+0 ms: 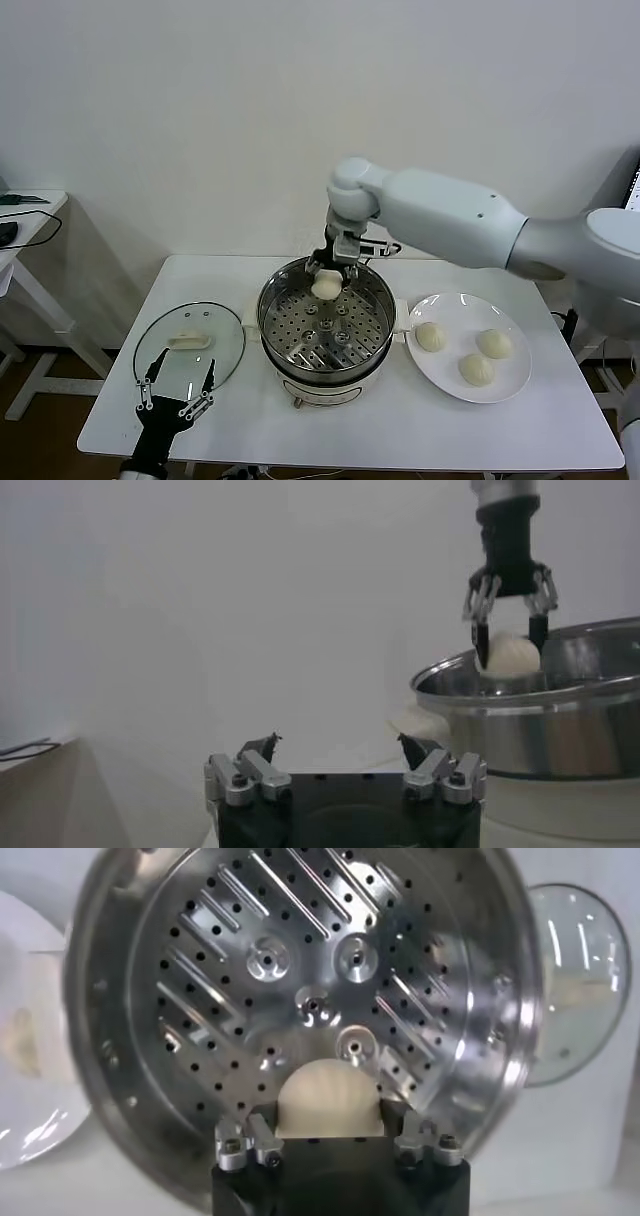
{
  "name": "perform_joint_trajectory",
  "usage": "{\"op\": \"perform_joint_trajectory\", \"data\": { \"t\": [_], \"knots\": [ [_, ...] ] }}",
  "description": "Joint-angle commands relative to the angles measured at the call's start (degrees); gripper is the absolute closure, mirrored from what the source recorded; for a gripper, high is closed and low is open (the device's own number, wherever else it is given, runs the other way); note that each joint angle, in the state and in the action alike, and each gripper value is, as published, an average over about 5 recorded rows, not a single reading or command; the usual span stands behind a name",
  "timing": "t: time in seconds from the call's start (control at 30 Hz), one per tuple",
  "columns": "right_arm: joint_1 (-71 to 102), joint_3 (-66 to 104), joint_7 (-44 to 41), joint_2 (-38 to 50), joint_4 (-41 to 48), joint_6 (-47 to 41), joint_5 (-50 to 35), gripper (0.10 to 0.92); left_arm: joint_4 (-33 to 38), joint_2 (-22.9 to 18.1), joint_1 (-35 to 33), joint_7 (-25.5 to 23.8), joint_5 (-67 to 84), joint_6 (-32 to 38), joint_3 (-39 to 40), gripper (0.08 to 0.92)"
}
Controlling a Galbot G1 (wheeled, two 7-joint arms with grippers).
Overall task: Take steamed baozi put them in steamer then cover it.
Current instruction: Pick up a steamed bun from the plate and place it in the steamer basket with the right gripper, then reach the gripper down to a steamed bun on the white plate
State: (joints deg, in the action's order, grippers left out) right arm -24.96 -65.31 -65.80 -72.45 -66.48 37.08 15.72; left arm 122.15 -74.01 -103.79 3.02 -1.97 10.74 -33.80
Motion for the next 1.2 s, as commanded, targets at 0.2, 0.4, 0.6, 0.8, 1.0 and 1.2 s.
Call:
{"op": "perform_joint_trajectory", "data": {
  "t": [0.2,0.4,0.6,0.8,1.0,1.2],
  "knots": [
    [4.19,0.93,0.58,-3.18,3.51,1.27,5.4,0.344,0.18,-0.02,-0.06,0.07,0.13,-0.02,-0.15,0.177],
    [3.3,2.03,0.72,-2.3,2.0,1.29,5.23,0.274,0.26,-0.09,-0.16,0.09,0.18,0.04,-0.5,0.177],
    [-0.46,6.83,-3.04,4.69,-3.86,0.16,-0.67,0.205,0.18,-0.37,-0.14,0.08,0.18,-0.03,-0.53,0.177],
    [-5.77,10.51,-9.61,16.92,-8.13,-11.62,-13.76,0.203,0.13,-0.58,0.01,-0.01,0.17,-0.08,-0.39,0.177],
    [-8.73,7.54,-11.07,30.12,-5.68,-32.32,-26.48,0.203,0.18,-0.46,-0.01,-0.07,0.11,-0.09,-0.23,0.177],
    [-5.16,0.86,-8.18,38.82,-2.16,-40.2,-31.61,0.203,-0.17,-0.11,0.05,-0.06,0.04,0.1,0.29,0.177]
  ]
}}
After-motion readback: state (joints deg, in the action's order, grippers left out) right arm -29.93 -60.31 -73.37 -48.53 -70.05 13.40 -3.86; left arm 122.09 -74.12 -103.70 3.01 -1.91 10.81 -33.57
